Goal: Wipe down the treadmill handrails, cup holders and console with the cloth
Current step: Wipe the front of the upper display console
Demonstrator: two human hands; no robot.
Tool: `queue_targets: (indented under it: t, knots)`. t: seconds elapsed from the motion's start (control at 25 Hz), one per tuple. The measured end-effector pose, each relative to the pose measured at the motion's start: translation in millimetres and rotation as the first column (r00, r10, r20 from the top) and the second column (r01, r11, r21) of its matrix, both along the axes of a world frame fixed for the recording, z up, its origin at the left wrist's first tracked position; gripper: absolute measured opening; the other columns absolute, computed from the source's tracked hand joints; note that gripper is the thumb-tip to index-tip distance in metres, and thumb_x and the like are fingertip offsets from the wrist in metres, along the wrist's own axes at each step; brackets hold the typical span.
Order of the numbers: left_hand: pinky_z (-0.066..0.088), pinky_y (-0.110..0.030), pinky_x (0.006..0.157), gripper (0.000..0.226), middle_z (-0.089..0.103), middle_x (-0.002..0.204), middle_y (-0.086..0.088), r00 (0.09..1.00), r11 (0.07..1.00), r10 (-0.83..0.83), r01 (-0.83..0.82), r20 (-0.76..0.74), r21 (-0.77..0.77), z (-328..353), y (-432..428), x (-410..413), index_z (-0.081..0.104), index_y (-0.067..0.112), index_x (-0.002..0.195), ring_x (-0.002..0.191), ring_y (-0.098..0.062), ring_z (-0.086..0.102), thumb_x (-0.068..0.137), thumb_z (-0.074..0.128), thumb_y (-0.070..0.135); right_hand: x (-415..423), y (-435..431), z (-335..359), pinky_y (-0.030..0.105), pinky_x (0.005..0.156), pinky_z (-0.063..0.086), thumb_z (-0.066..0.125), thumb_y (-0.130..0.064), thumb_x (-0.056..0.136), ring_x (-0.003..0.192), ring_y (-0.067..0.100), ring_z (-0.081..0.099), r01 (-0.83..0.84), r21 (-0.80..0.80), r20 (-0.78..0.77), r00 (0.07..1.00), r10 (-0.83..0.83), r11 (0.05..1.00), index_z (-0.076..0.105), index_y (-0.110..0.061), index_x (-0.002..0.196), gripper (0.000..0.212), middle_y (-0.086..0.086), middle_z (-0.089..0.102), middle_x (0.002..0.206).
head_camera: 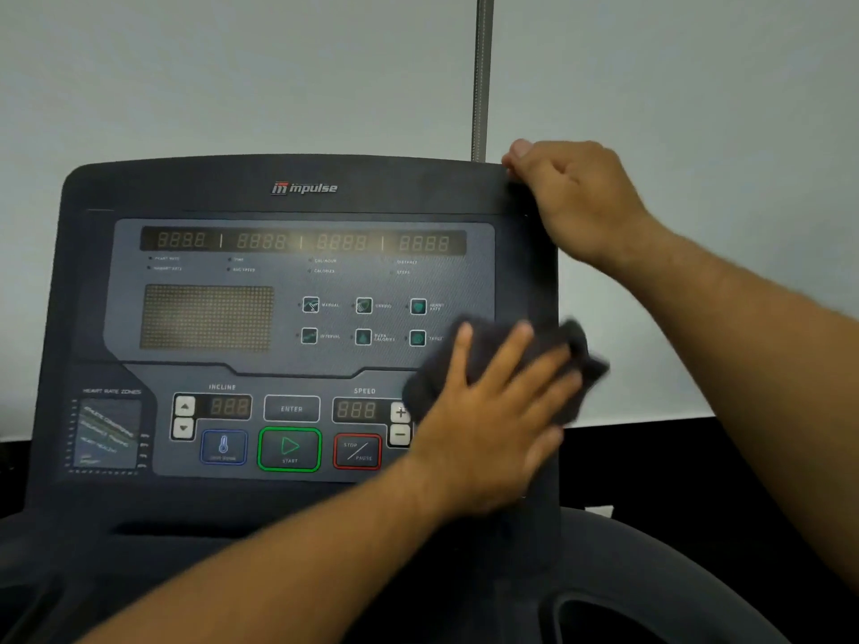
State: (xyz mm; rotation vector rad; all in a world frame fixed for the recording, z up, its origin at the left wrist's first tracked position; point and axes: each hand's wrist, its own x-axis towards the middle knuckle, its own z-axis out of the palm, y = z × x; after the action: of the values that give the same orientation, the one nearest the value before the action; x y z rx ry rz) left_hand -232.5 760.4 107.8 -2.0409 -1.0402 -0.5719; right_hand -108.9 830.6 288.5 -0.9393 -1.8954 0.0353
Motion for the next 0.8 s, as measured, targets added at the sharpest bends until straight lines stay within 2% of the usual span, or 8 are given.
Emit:
queue_targets:
  t: [0.08, 0.2, 0.28, 0.36, 0.48, 0.52, 0.68, 0.8]
  knots:
    - [0.012, -0.07, 0.111, 0.053, 0.031, 0.158, 0.004, 0.984, 0.997, -0.052, 0.043, -0.168, -0.061, -28.3, -18.9, -4.4, 0.04, 0.028, 0.148, 0.15, -0.03, 0.01, 0.099, 0.037, 0.049, -5.2, -6.0, -9.9, 0.035, 0.065, 0.037, 0.038, -0.035, 0.102, 0.066, 0.019, 0.048, -0.002, 0.012, 0.06, 0.998, 0.002, 1.0, 0.052, 0.002, 0.073, 0.05, 0.011, 0.058, 0.071]
    - [0.015, -0.068, 0.111, 0.051, 0.037, 0.155, 0.005, 0.942, 0.99, -0.14, 0.131, -0.306, -0.051, -4.9, -1.7, -26.2, 0.044, 0.032, 0.145, 0.148, -0.029, 0.02, 0.098, 0.038, 0.051, -14.5, -8.9, -19.6, 0.04, 0.076, 0.038, 0.04, -0.026, 0.101, 0.08, 0.024, 0.054, 0.001, 0.138, 0.146, 0.989, -0.022, 0.99, 0.061, 0.003, 0.085, 0.04, 0.015, 0.065, 0.083]
    - [0.016, -0.068, 0.111, 0.051, 0.04, 0.153, 0.003, 0.958, 0.995, -0.093, 0.102, -0.27, 0.02, 35.5, 22.5, -45.9, 0.045, 0.032, 0.144, 0.146, -0.031, 0.026, 0.097, 0.039, 0.052, -20.8, -9.6, -22.0, 0.041, 0.081, 0.039, 0.04, -0.025, 0.099, 0.088, 0.03, 0.056, -0.02, 0.214, 0.149, 0.989, -0.012, 0.977, 0.065, 0.005, 0.095, 0.038, 0.017, 0.067, 0.091]
    - [0.014, -0.069, 0.11, 0.053, 0.036, 0.156, 0.0, 0.983, 0.997, 0.013, 0.0, -0.181, 0.071, 67.6, 39.5, -61.9, 0.041, 0.03, 0.147, 0.147, -0.031, 0.024, 0.098, 0.035, 0.053, -21.8, -11.7, -22.0, 0.035, 0.081, 0.041, 0.039, -0.025, 0.1, 0.089, 0.026, 0.057, -0.023, 0.201, 0.114, 0.993, 0.0, 0.979, 0.066, 0.001, 0.099, 0.037, 0.012, 0.068, 0.094]
    - [0.011, -0.069, 0.111, 0.056, 0.032, 0.158, 0.001, 0.994, 0.993, 0.109, -0.11, 0.024, 0.037, 57.7, 29.0, -50.2, 0.038, 0.028, 0.149, 0.149, -0.03, 0.017, 0.099, 0.033, 0.052, -16.9, -15.0, -23.2, 0.028, 0.082, 0.04, 0.039, -0.025, 0.101, 0.092, 0.02, 0.057, -0.01, 0.186, 0.062, 0.998, -0.002, 0.983, 0.067, -0.006, 0.104, 0.035, 0.008, 0.068, 0.099]
    - [0.011, -0.069, 0.111, 0.056, 0.031, 0.158, 0.001, 0.992, 0.993, 0.114, -0.115, 0.051, 0.018, 43.7, 18.8, -43.3, 0.039, 0.027, 0.149, 0.149, -0.03, 0.015, 0.099, 0.033, 0.052, -17.4, -16.0, -25.2, 0.028, 0.083, 0.04, 0.04, -0.024, 0.101, 0.094, 0.021, 0.058, -0.014, 0.188, 0.049, 0.999, 0.004, 0.982, 0.068, -0.005, 0.105, 0.034, 0.009, 0.068, 0.1]
    - [0.011, -0.064, 0.115, 0.052, 0.031, 0.158, 0.004, 1.0, 0.997, 0.021, -0.022, -0.018, -0.074, 9.1, -10.5, -53.7, 0.038, 0.027, 0.149, 0.149, -0.025, 0.016, 0.102, 0.027, 0.046, -25.5, -28.4, -45.9, 0.022, 0.093, 0.042, 0.049, -0.024, 0.098, 0.106, 0.015, 0.058, -0.016, 0.104, -0.012, 1.0, 0.018, 0.994, 0.066, -0.01, 0.119, 0.031, 0.004, 0.067, 0.117]
    - [0.015, -0.059, 0.116, 0.05, 0.038, 0.155, 0.003, 0.997, 0.992, -0.08, 0.08, -0.003, -0.097, 23.4, -8.5, -69.2, 0.041, 0.023, 0.148, 0.146, -0.024, 0.026, 0.099, 0.037, 0.03, -22.5, -49.8, -70.2, 0.003, 0.082, 0.037, 0.055, -0.017, 0.095, 0.096, 0.002, 0.055, 0.038, 0.004, -0.168, 0.985, -0.037, 0.999, 0.065, -0.016, 0.121, 0.028, -0.007, 0.064, 0.111]
